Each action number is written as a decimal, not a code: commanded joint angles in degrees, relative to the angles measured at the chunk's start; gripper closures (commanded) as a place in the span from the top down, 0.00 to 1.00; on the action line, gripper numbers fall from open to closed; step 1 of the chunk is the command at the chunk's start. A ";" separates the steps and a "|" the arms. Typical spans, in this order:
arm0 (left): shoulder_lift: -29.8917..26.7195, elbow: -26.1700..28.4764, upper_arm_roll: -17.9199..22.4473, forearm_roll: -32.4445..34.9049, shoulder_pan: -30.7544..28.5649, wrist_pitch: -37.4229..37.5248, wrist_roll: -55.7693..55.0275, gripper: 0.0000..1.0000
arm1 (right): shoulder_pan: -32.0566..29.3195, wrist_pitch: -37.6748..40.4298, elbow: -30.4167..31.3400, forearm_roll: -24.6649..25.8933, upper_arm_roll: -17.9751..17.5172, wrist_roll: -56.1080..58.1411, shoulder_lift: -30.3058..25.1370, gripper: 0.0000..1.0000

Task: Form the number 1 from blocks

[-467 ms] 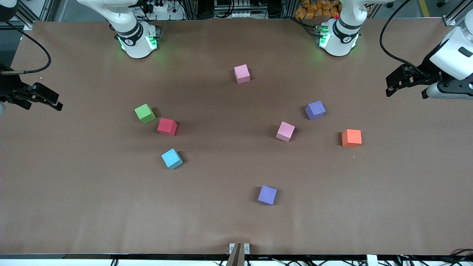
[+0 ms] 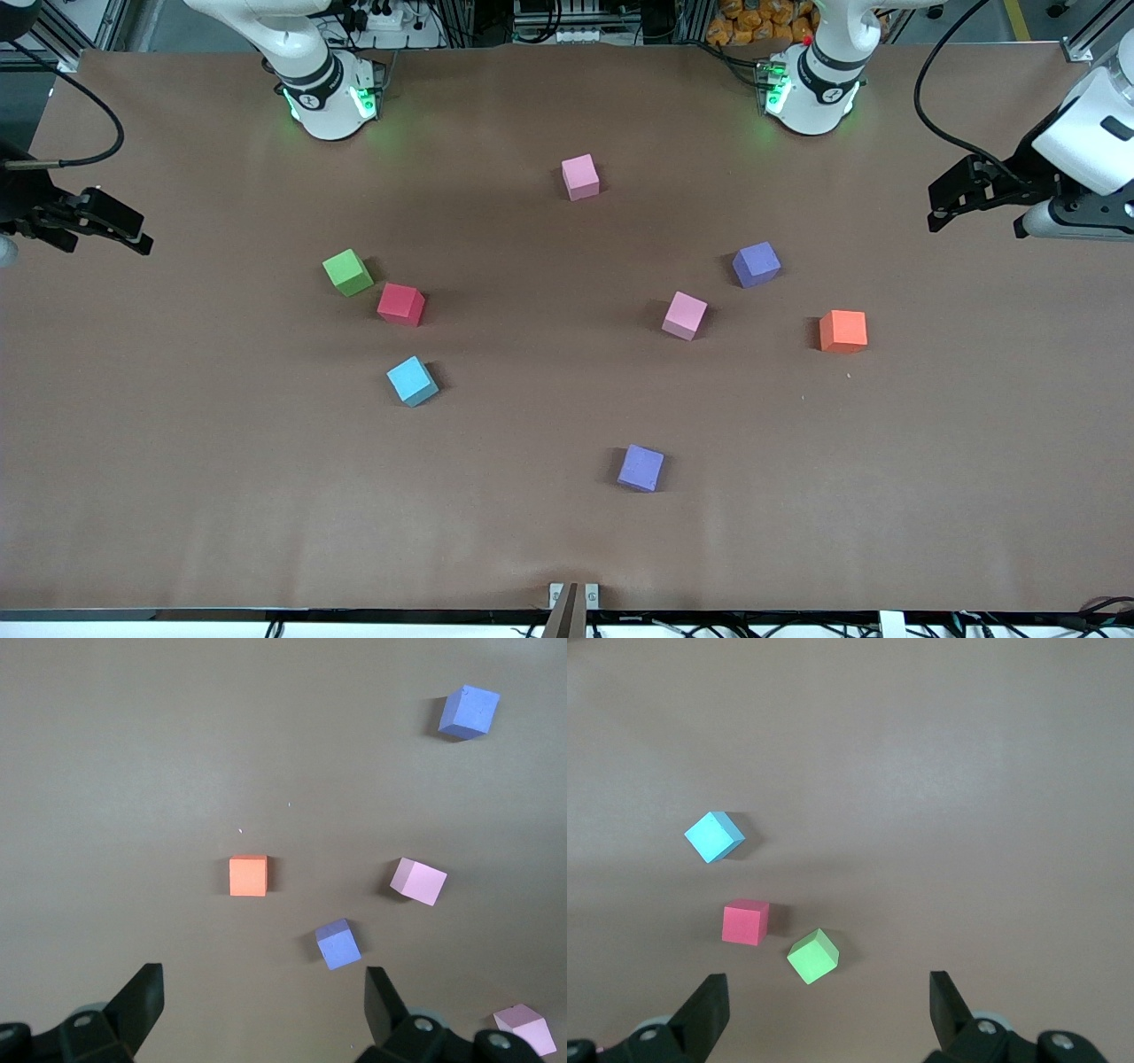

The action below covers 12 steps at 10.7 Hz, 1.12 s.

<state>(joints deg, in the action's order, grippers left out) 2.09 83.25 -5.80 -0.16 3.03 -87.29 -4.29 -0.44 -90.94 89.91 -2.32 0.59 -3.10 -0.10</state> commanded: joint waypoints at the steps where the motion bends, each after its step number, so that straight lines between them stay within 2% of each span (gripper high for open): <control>1: 0.55 -0.46 -0.09 0.06 -0.39 1.07 1.39 1.00 | -0.79 0.15 1.23 0.04 -0.68 -0.59 -1.48 1.00; 4: 0.81 1.81 -0.18 0.51 -1.00 0.89 0.42 1.00 | -0.70 0.23 1.23 1.01 -0.77 -0.50 -1.22 1.00; 8: 0.99 14.36 -0.26 0.25 -1.09 -9.45 0.77 1.00 | -0.97 0.59 1.32 1.01 -0.59 -0.59 -0.69 1.00; 9: 2.56 16.74 -0.18 0.34 -1.18 -12.09 0.86 1.00 | -0.79 0.50 1.32 1.01 -0.59 -0.59 -0.60 1.00; 12: 8.10 18.78 -0.09 0.51 -2.32 -17.98 0.77 1.00 | -0.35 -0.12 1.49 0.83 -0.77 -0.68 -0.34 1.00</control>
<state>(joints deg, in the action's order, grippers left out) 8.70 101.22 -5.61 -0.12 1.74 -102.81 -4.29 -0.46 -90.52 90.68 -1.84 0.46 -3.10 0.04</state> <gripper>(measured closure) 0.000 0.000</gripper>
